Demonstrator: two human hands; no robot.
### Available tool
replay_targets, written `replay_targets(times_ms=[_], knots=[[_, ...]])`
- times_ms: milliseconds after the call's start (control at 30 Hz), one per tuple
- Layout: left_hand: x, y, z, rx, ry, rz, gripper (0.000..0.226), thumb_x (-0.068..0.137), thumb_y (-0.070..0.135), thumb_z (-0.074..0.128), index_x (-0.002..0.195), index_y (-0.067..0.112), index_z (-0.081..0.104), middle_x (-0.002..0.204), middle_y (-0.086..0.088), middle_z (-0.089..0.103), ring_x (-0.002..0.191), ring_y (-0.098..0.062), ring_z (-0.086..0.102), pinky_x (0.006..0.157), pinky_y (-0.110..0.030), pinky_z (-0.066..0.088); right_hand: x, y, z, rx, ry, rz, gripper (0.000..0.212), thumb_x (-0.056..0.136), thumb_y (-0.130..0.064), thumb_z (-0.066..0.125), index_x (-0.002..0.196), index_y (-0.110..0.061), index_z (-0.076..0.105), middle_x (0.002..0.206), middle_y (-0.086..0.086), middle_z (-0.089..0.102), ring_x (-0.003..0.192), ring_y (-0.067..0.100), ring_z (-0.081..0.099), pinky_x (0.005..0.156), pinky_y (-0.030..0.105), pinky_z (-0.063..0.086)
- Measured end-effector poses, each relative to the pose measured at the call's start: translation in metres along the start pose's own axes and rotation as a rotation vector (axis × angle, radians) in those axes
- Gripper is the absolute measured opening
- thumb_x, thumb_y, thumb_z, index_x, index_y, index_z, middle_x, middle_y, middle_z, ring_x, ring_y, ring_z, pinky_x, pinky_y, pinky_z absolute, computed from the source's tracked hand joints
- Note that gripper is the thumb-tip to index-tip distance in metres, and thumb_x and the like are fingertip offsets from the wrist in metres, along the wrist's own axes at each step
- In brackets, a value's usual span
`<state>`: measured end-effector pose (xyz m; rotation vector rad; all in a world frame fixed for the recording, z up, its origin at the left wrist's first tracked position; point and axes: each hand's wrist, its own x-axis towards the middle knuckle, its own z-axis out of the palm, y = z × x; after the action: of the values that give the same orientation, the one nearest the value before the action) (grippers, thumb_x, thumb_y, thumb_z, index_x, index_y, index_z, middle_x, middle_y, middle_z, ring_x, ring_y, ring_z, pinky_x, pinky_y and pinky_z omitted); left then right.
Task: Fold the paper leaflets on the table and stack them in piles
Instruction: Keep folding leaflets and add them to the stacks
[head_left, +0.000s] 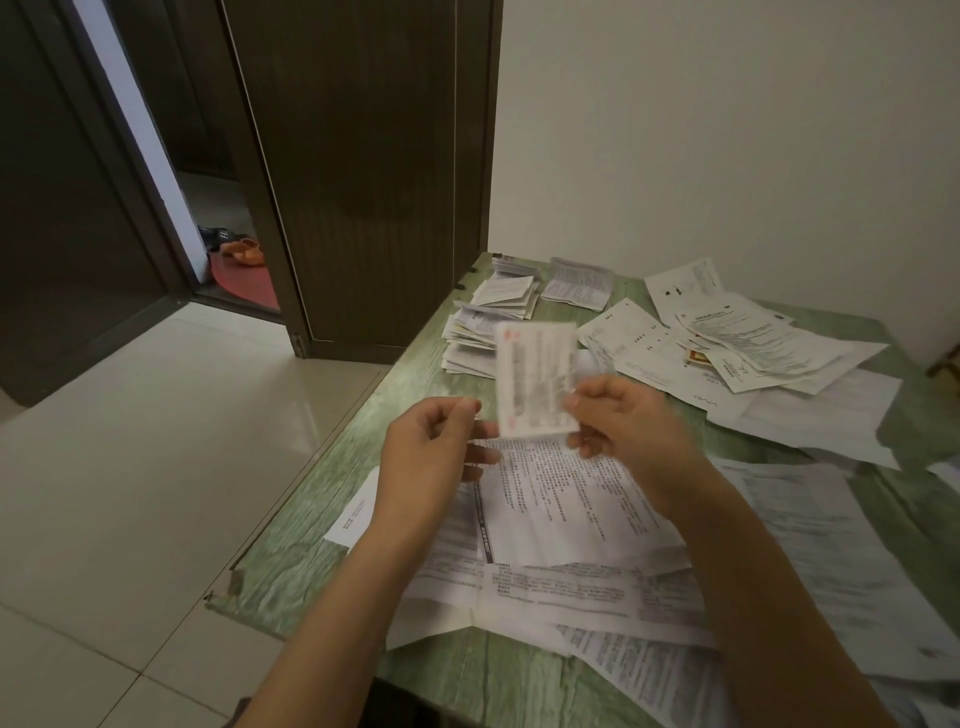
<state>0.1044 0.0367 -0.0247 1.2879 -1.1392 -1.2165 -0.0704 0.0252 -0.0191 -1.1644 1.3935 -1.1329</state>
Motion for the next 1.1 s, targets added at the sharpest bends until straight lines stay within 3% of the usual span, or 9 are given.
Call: replay_targets(times_ms=[133,233,367,533,633,733,867,933,1100], knots=[[0.001,0.0,0.001,0.032,-0.005,-0.008,0.017,0.096,0.015,0.048,0.09,0.017,0.064,0.076,0.001,0.072,0.061,-0.009,0.065,0.06,-0.021,0.054,0.018,0.004,-0.034,0.232,0.371,-0.033,0.014,0.091,-0.01,0.056,0.105,-0.009,0.06,0.083,0.005,0.065,0.063,0.01,0.055,0.058,0.02,0.048],[0.003,0.001,0.002,0.068,0.002,0.011,0.019,0.094,0.009,0.05,0.086,0.018,0.064,0.072,0.004,0.071,0.059,-0.006,0.065,0.06,-0.021,0.053,0.043,0.017,-0.051,0.073,0.576,0.038,0.02,0.093,-0.011,0.055,0.111,-0.015,0.06,0.08,0.005,0.06,0.057,0.009,0.049,0.044,0.014,0.042],[0.005,-0.001,0.004,0.102,0.001,0.03,0.019,0.094,0.007,0.05,0.087,0.017,0.064,0.071,0.005,0.07,0.058,-0.003,0.063,0.056,-0.016,0.05,0.062,0.033,-0.044,-0.415,0.542,-0.048,0.024,0.094,-0.01,0.051,0.117,-0.015,0.056,0.09,0.008,0.059,0.059,0.012,0.049,0.05,0.022,0.038],[0.01,-0.004,0.007,0.118,0.008,0.038,0.018,0.094,0.006,0.05,0.09,0.014,0.065,0.07,0.005,0.069,0.055,-0.001,0.062,0.053,-0.013,0.049,0.066,0.045,-0.029,-0.842,0.5,-0.111,0.028,0.093,-0.017,0.05,0.12,-0.017,0.06,0.115,0.01,0.059,0.088,0.023,0.06,0.069,0.025,0.04],[0.013,-0.006,0.01,0.18,0.013,0.048,0.018,0.094,0.009,0.05,0.088,0.019,0.064,0.076,0.008,0.068,0.063,0.001,0.062,0.055,-0.011,0.046,0.066,0.045,-0.027,-0.845,0.47,-0.12,0.029,0.093,-0.02,0.054,0.121,-0.017,0.06,0.123,0.011,0.053,0.093,0.022,0.06,0.073,0.025,0.042],[0.013,-0.011,0.012,0.438,-0.022,0.155,0.012,0.094,0.019,0.053,0.094,0.027,0.062,0.092,0.017,0.063,0.085,0.004,0.056,0.066,-0.005,0.038,0.066,0.045,-0.03,-0.81,0.447,-0.129,0.028,0.092,-0.02,0.055,0.119,-0.015,0.062,0.125,0.011,0.052,0.096,0.021,0.059,0.077,0.024,0.043],[0.011,-0.017,0.016,0.821,-0.022,0.262,0.027,0.092,0.032,0.055,0.118,0.025,0.059,0.123,0.008,0.055,0.121,-0.012,0.035,0.092,-0.02,0.026,0.062,0.04,-0.038,-0.683,0.464,-0.166,0.023,0.092,-0.016,0.055,0.112,-0.013,0.066,0.119,0.013,0.058,0.101,0.02,0.058,0.081,0.021,0.039],[0.011,-0.017,0.016,0.9,0.017,0.206,0.04,0.091,0.038,0.055,0.128,0.024,0.051,0.133,0.004,0.048,0.126,-0.017,0.025,0.099,-0.027,0.023,0.057,0.035,-0.042,-0.655,0.487,-0.189,0.023,0.092,-0.011,0.053,0.109,-0.01,0.067,0.115,0.012,0.061,0.1,0.019,0.058,0.079,0.02,0.038],[0.007,-0.019,0.018,0.947,-0.008,0.056,0.066,0.084,0.05,0.059,0.139,0.024,0.034,0.141,-0.001,0.04,0.131,-0.025,0.025,0.103,-0.035,0.025,0.045,0.031,-0.052,-0.618,0.428,-0.13,0.023,0.09,-0.005,0.049,0.106,-0.005,0.067,0.103,0.01,0.066,0.084,0.015,0.055,0.064,0.017,0.037]])
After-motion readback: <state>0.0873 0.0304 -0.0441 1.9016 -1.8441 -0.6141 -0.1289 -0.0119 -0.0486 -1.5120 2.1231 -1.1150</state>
